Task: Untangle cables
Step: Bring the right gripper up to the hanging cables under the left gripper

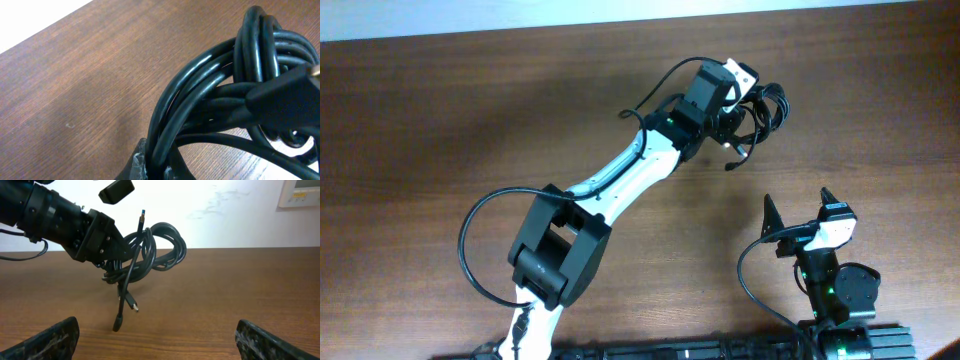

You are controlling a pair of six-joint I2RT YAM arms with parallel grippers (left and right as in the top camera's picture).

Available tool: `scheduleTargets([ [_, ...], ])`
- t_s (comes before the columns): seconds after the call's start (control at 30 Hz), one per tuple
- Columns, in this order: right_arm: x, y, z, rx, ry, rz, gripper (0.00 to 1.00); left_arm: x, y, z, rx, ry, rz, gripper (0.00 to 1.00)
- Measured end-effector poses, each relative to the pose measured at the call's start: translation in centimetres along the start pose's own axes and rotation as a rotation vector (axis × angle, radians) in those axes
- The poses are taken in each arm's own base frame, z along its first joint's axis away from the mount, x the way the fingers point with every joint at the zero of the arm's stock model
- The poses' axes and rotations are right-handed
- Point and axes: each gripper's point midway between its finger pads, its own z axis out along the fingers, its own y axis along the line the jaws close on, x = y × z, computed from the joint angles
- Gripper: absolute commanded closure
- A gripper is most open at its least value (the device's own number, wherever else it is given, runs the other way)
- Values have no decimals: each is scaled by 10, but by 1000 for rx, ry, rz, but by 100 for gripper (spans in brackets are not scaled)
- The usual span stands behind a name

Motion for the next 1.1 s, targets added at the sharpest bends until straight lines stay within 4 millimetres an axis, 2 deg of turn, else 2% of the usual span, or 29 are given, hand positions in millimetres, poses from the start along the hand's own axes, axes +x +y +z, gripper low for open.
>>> scheduleTargets([
  [0.17, 0, 0, 0, 0, -2, -1, 1, -1, 0, 0, 0, -3, 0, 100],
  [0.37, -14, 2, 0, -8, -57, -7, 1, -6, -4, 0, 23, -26, 1, 100],
  [0.53, -13, 15, -1, -85, -53, -9, 1, -6, -7, 0, 38, -25, -2, 100],
  [0.73, -10, 20, -1, -113, -34, -7, 1, -6, -13, -1, 72, -26, -13, 100],
  [0.93, -19, 18, -1, -99, 81, -5, 2, -7, -18, -1, 91, -28, -17, 100],
  [1.1, -32, 14, 15, -88, 261, -6, 1, -7, -19, -1, 94, -27, -17, 100],
])
